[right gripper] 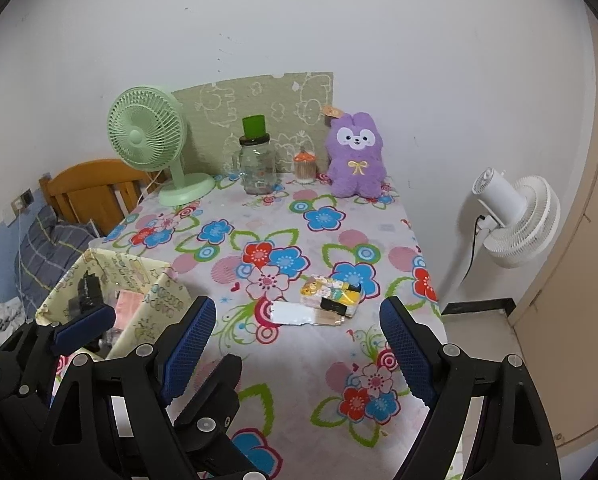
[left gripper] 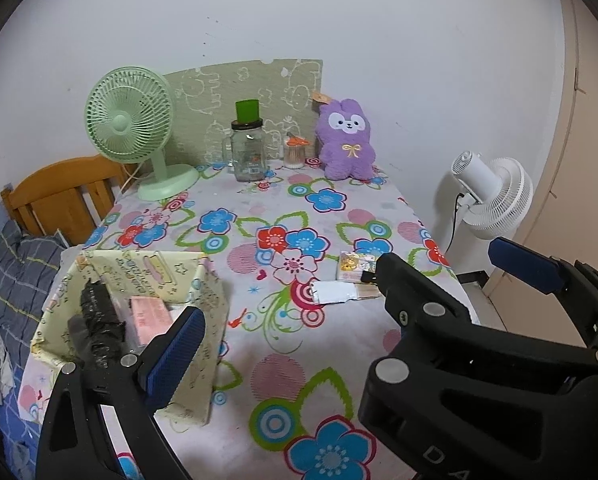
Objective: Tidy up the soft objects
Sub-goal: 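Move both open grippers toward the white cloth roll and yellow snack pack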
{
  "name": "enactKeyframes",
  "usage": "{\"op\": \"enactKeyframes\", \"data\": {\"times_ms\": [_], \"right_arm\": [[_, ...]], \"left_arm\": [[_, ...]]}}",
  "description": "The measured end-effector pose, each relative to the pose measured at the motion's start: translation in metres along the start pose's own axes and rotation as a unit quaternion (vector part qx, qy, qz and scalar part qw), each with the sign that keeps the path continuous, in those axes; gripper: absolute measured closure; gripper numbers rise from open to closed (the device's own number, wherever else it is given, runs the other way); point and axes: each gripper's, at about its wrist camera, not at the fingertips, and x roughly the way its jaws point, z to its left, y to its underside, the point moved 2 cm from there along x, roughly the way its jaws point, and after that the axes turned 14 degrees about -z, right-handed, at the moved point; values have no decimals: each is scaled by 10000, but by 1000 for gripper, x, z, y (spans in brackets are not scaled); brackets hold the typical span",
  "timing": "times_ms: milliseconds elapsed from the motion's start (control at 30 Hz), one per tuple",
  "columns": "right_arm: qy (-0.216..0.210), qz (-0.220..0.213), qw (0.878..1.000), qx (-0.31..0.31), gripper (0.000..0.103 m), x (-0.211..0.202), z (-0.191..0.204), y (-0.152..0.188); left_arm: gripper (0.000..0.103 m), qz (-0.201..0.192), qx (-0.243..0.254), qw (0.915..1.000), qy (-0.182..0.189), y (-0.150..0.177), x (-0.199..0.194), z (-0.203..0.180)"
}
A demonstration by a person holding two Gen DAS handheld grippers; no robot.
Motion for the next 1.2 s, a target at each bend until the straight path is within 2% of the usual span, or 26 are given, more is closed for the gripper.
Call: {"op": "enactKeyframes", "data": {"times_ms": [367, 567, 1000, 1200], "right_arm": [[30, 19, 10000, -19, 16, 29, -21, 5], [3, 47, 10000, -86, 16, 49, -29, 10], [-16, 410, 9991, -85, 16, 98, -46, 29], [-51, 604, 9981, -110, 16, 122, -51, 36]], "left_arm": [[3, 141, -24, 9999, 36, 4, 35, -13], [3, 395, -152, 9990, -168, 11, 60, -13], [3, 718, -145, 9968, -328, 26, 108, -20], [3, 659, -103, 9971, -368, 29, 128, -23]]}}
